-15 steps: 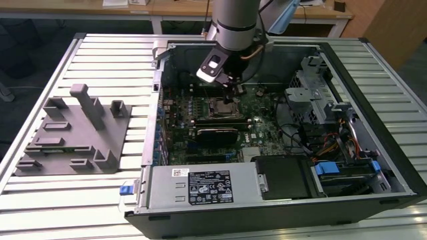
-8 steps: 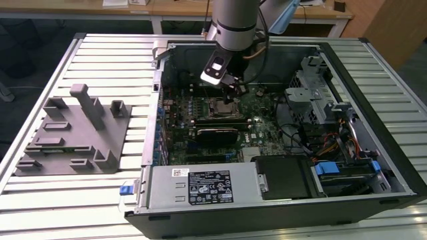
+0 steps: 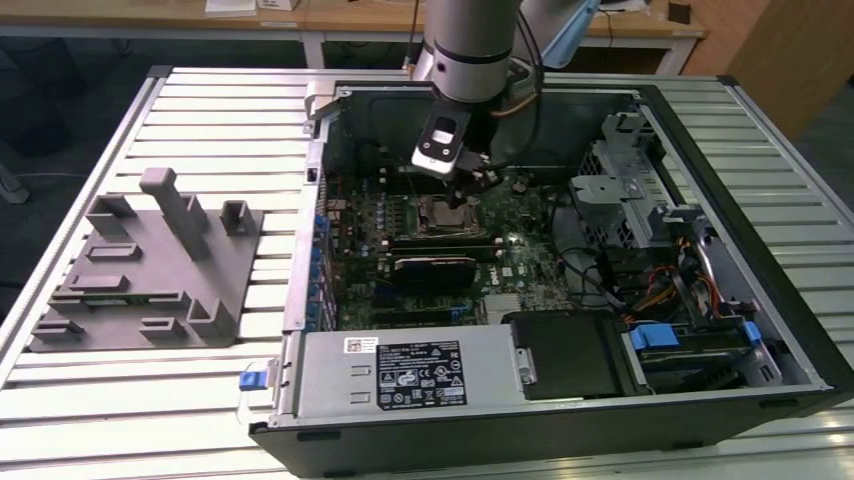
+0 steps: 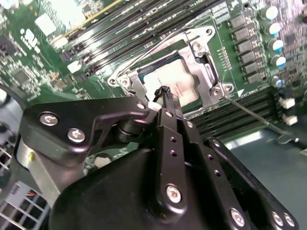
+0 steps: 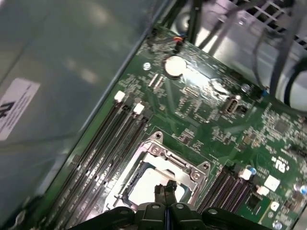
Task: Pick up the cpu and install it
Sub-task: 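Close the cpu cover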
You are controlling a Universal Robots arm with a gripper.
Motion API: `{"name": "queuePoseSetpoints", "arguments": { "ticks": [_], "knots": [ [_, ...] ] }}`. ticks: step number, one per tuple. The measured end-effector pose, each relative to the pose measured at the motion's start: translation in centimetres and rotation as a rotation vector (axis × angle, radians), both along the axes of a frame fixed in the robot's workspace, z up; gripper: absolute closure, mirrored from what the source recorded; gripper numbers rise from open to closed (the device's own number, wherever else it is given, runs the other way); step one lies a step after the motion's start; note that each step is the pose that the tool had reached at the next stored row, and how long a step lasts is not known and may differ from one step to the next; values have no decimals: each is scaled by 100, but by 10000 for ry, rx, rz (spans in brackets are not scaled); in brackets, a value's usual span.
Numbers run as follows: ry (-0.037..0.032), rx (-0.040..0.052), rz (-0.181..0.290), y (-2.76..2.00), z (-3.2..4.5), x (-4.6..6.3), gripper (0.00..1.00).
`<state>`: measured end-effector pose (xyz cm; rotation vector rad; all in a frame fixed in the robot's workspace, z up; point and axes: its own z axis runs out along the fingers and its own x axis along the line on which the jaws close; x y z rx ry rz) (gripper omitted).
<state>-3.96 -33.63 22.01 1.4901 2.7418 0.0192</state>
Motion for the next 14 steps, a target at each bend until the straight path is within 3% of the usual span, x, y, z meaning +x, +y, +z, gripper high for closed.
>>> {"name": "queuePoseSetpoints", "arguments": {
  "ticks": [14],
  "knots": [
    [0, -2, 2384, 0, -7, 0, 89]
  ]
}}
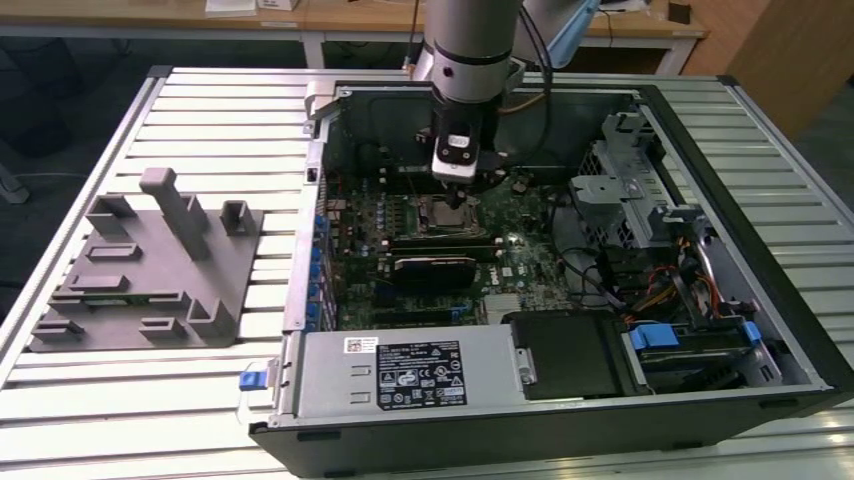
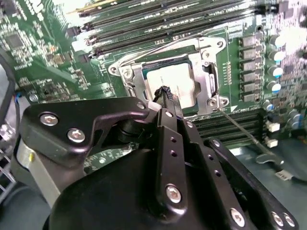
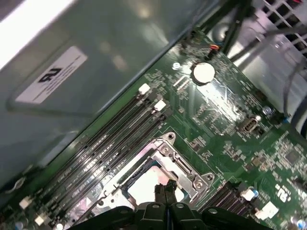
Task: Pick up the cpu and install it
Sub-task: 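Close the cpu cover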
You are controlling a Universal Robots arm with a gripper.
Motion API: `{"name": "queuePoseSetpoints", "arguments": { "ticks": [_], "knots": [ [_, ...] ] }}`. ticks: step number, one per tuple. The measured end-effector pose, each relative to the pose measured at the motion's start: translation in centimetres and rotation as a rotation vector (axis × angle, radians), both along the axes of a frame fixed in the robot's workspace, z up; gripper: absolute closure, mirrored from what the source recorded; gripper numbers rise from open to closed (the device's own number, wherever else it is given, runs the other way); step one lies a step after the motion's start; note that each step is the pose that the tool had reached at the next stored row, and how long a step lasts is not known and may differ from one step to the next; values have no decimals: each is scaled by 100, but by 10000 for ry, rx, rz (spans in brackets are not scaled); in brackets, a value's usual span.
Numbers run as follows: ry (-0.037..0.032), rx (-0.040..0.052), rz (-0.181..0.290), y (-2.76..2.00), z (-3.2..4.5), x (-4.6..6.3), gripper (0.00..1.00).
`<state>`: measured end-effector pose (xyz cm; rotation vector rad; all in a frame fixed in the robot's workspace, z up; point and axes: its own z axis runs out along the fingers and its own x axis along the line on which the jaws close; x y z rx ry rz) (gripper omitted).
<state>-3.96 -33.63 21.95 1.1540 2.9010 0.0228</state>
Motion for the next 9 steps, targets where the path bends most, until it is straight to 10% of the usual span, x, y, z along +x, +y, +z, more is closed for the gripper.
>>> {"name": "queuePoseSetpoints", "arguments": {
  "ticks": [9],
  "knots": [
    [0, -3, 1442, 0, -5, 0, 89]
  ]
}}
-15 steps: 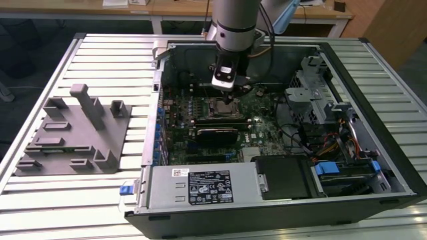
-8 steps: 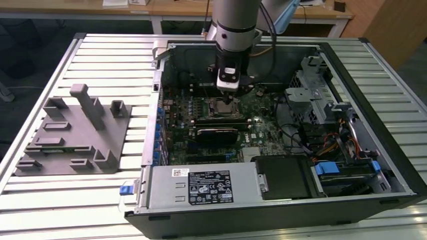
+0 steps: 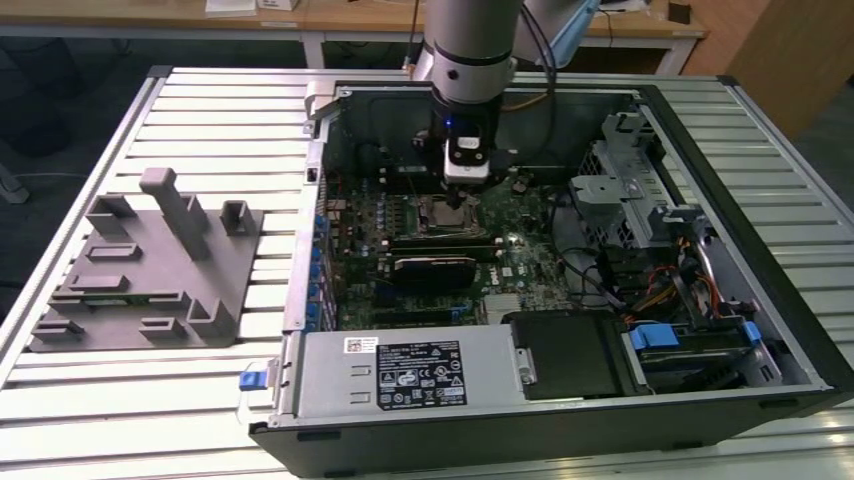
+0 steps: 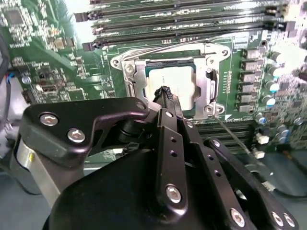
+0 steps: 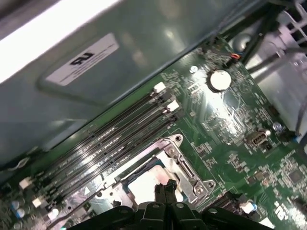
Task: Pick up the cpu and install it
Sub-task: 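Close the cpu cover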
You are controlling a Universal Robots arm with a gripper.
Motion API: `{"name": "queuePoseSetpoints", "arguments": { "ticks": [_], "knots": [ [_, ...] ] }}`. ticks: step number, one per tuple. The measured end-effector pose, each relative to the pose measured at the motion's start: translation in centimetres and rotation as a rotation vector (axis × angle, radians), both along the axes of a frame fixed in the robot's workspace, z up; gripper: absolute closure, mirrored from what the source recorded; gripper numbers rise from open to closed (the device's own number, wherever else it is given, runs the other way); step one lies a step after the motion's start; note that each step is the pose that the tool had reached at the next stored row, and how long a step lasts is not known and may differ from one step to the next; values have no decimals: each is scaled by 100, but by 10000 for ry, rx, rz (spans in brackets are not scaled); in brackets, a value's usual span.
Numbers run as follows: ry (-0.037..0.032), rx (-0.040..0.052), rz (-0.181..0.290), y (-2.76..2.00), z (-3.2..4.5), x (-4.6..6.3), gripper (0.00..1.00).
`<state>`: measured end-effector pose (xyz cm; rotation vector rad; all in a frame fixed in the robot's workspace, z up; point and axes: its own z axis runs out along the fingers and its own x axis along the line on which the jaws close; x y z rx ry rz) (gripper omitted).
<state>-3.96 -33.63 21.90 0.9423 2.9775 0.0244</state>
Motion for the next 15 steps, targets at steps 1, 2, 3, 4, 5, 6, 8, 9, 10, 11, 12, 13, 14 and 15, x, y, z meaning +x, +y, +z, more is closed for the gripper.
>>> {"name": "queuePoseSetpoints", "arguments": {
  "ticks": [1, 2, 3, 4, 5, 6, 8, 9, 10, 11, 12, 13, 14, 15],
  "knots": [
    [0, 0, 153, 0, -1, 0, 89],
    [0, 0, 310, 0, -1, 0, 89],
    [0, -1, 468, 0, -2, 0, 89],
    [0, -1, 634, 0, -3, 0, 89],
    [0, -2, 801, 0, -3, 0, 89],
    [0, -2, 968, 0, -4, 0, 89],
    [0, -3, 1312, 0, -5, 0, 89],
    [0, -3, 1492, 0, -6, 0, 89],
    [0, -3, 1670, 0, -7, 0, 89],
    [0, -3, 1851, 0, -8, 0, 89],
    [0, -3, 2035, 0, -9, 0, 89],
    [0, -3, 2210, 0, -10, 0, 89],
    [0, -3, 2395, 0, -11, 0, 89],
    [-1, -2, 2586, 0, -13, 0, 89]
  ]
}}
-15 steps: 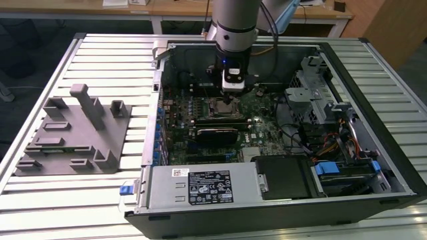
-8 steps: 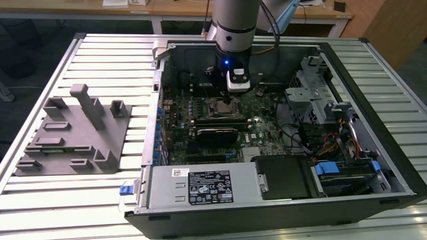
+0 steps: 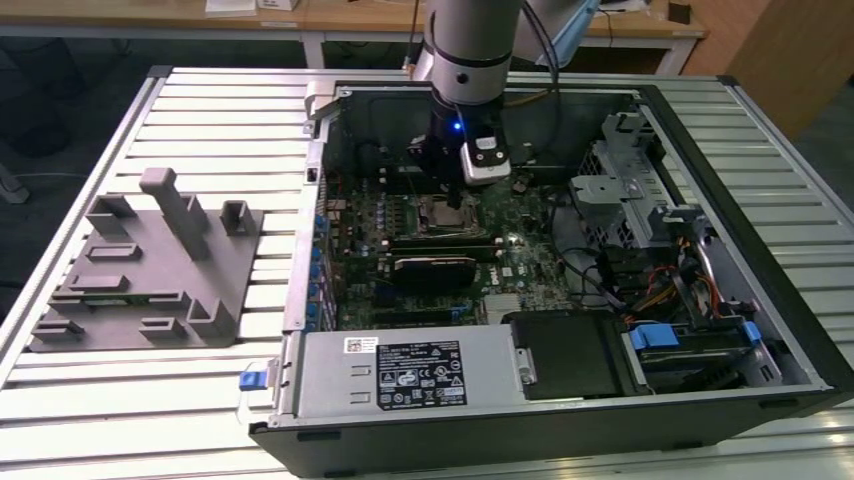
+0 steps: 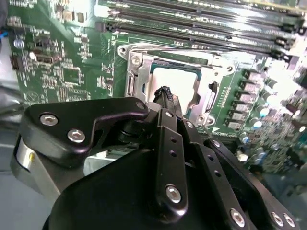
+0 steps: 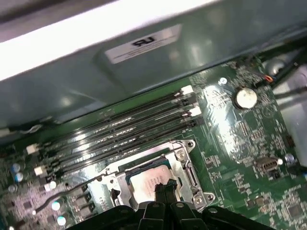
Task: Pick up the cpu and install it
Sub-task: 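Close the cpu cover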
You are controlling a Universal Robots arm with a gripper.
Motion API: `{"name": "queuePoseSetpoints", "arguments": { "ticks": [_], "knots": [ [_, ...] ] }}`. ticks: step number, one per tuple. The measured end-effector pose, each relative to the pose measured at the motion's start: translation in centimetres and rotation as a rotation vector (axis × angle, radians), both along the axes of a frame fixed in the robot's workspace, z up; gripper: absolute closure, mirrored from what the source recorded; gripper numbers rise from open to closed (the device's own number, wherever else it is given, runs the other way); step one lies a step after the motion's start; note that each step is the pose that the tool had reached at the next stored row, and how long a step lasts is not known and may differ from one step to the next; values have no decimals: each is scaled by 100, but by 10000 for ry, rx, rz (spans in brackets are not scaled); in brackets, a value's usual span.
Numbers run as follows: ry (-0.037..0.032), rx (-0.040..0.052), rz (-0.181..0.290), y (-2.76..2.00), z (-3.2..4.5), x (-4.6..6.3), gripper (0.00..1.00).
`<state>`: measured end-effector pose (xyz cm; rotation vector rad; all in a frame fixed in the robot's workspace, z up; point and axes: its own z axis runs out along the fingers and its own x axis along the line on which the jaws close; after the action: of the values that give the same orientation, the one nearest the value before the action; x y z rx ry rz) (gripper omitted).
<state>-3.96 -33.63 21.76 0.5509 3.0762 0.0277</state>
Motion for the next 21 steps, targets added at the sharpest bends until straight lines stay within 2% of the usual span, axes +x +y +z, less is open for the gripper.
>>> {"name": "queuePoseSetpoints", "arguments": {
  "ticks": [5, 9, 15, 21],
  "knots": [
    [0, -7, 905, 0, -10, 0, 89],
    [5, -53, 1554, 0, -13, 0, 89],
    [2, -56, 1622, 0, -14, -5, 89],
    [2, -56, 1629, 1, -14, -58, 89]
  ]
}}
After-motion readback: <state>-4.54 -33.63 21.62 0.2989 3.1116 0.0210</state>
